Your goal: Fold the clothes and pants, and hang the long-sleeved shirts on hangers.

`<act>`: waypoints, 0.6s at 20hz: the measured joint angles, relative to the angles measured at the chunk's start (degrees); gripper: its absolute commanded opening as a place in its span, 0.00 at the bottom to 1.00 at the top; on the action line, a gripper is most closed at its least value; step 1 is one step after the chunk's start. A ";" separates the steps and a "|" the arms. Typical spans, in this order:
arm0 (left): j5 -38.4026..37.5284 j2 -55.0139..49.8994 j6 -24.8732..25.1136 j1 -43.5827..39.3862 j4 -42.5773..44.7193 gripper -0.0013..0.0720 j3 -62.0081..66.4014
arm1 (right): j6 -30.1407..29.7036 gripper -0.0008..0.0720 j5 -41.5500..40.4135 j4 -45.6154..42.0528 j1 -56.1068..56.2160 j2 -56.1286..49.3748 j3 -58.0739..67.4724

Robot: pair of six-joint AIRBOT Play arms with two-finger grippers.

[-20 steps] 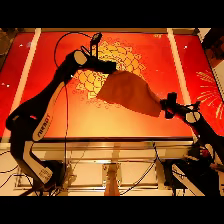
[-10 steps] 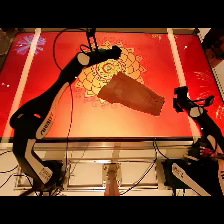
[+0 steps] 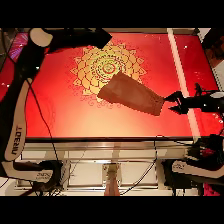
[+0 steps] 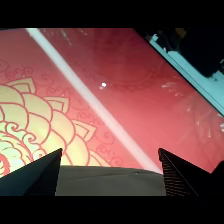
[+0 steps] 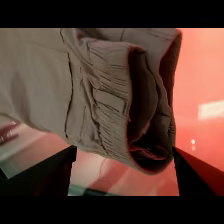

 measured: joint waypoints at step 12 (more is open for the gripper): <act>-4.81 3.72 0.94 0.46 -0.07 0.96 0.00 | -2.58 0.95 4.17 0.44 3.76 -13.14 4.74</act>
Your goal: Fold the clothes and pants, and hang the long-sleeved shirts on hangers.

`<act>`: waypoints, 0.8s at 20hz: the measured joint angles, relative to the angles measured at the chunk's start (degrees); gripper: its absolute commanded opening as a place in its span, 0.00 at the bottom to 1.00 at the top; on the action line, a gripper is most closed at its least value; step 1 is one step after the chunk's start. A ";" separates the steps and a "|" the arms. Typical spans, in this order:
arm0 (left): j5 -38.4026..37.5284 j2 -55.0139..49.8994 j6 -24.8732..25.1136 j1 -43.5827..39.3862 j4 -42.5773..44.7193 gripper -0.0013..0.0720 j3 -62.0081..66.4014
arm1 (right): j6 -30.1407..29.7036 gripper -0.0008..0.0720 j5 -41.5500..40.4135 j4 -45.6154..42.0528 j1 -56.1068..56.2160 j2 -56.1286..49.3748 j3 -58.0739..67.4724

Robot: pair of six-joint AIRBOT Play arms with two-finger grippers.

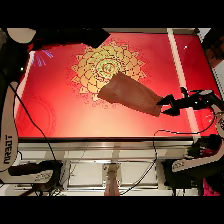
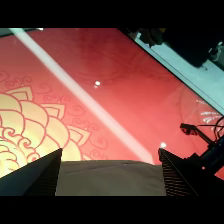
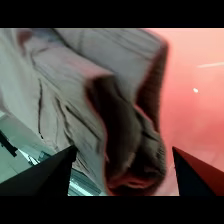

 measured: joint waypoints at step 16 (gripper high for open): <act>-2.56 0.04 0.04 0.20 0.76 0.96 0.00 | 3.32 0.02 -7.85 10.80 -2.27 1.42 11.91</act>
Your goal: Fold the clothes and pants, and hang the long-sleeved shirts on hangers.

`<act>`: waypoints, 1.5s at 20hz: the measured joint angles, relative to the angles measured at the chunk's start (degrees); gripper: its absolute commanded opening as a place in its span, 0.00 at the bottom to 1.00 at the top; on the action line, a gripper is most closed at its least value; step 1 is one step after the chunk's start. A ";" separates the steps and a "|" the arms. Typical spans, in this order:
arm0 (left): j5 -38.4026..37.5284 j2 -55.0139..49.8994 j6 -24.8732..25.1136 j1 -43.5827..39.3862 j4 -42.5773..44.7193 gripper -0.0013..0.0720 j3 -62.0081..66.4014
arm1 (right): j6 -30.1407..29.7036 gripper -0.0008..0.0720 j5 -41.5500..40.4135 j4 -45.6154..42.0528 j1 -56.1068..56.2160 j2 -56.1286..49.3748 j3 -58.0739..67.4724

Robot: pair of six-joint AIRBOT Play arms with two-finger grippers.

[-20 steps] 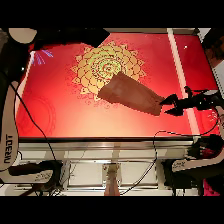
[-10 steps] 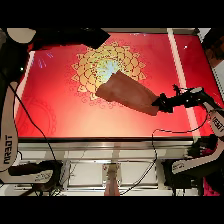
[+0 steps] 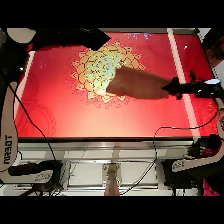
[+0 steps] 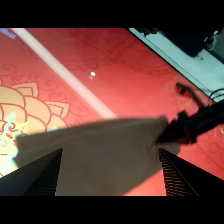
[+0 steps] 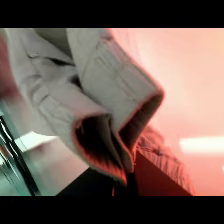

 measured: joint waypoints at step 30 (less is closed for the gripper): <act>-0.26 5.84 -0.26 2.23 7.63 0.03 0.00 | 10.73 0.03 18.93 0.20 -29.62 11.76 23.87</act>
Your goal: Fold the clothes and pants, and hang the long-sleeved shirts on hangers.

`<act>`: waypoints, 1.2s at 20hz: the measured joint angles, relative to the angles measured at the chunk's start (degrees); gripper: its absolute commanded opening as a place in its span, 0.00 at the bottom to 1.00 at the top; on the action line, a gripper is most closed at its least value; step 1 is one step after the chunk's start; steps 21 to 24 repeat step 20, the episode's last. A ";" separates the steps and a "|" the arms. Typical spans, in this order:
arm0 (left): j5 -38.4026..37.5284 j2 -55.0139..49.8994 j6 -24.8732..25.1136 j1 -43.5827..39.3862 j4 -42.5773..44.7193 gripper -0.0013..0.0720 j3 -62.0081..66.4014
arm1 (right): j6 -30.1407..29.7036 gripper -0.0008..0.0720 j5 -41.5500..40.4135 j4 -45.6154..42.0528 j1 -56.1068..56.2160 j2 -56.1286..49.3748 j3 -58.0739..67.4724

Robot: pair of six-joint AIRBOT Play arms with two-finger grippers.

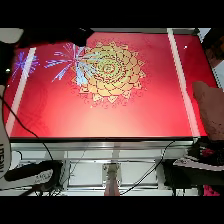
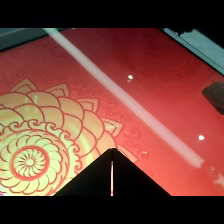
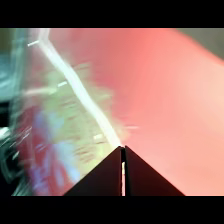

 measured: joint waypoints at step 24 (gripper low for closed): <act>-8.61 17.09 -9.44 11.98 1.92 0.03 0.02 | -5.68 0.03 -6.45 19.23 34.82 0.02 10.51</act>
